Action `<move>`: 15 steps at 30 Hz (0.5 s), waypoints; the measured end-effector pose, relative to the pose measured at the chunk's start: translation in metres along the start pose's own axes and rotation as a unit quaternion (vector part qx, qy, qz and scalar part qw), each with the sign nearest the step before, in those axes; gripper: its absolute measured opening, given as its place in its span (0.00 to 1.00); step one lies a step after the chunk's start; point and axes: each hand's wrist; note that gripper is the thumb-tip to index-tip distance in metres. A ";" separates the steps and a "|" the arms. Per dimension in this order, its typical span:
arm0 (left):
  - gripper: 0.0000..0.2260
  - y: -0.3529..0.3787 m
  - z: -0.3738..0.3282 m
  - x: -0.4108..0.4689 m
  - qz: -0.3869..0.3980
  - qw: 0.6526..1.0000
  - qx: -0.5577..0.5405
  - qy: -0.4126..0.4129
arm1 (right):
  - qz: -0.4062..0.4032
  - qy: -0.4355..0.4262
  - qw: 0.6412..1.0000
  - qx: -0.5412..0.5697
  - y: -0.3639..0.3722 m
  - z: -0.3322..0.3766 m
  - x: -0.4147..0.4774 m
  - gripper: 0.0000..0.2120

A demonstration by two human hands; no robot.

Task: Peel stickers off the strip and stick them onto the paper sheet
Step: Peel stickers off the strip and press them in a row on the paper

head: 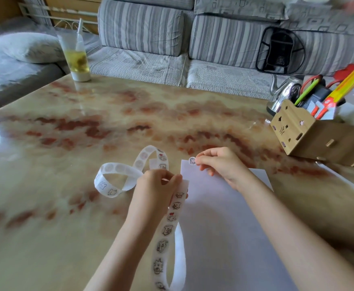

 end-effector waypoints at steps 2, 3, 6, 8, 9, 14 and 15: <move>0.10 0.000 0.005 0.002 -0.002 1.000 0.024 0.001 | 0.006 -0.006 1.000 0.006 0.002 0.000 -0.001 0.00; 0.10 0.000 0.006 0.004 -0.002 0.999 0.040 0.001 | 0.008 -0.008 1.000 0.007 0.003 0.000 -0.001 0.01; 0.10 0.002 0.010 0.006 -0.005 0.998 0.070 0.003 | -0.002 -0.002 1.000 -0.012 0.008 0.000 0.000 0.03; 0.10 0.002 0.011 0.006 -0.011 0.995 0.093 0.015 | -0.024 0.001 0.999 -0.039 0.012 0.000 0.003 0.01; 0.10 0.003 0.012 0.007 -0.011 0.994 0.105 0.020 | -0.034 -0.001 0.998 -0.053 0.014 -0.001 0.003 0.01; 0.10 0.003 0.014 0.006 -0.017 0.992 0.124 0.026 | -0.044 -0.005 0.997 -0.059 0.017 -0.003 0.006 0.02; 0.10 0.004 0.014 0.006 -0.018 0.991 0.127 0.030 | -0.044 -0.005 0.997 -0.060 0.017 -0.004 0.006 0.03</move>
Point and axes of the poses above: each hand's wrist, its own x-axis towards the middle knuckle, its own y-axis out of the palm, z = x × y, and after that the axes turned 12 degrees about -x, right-handed
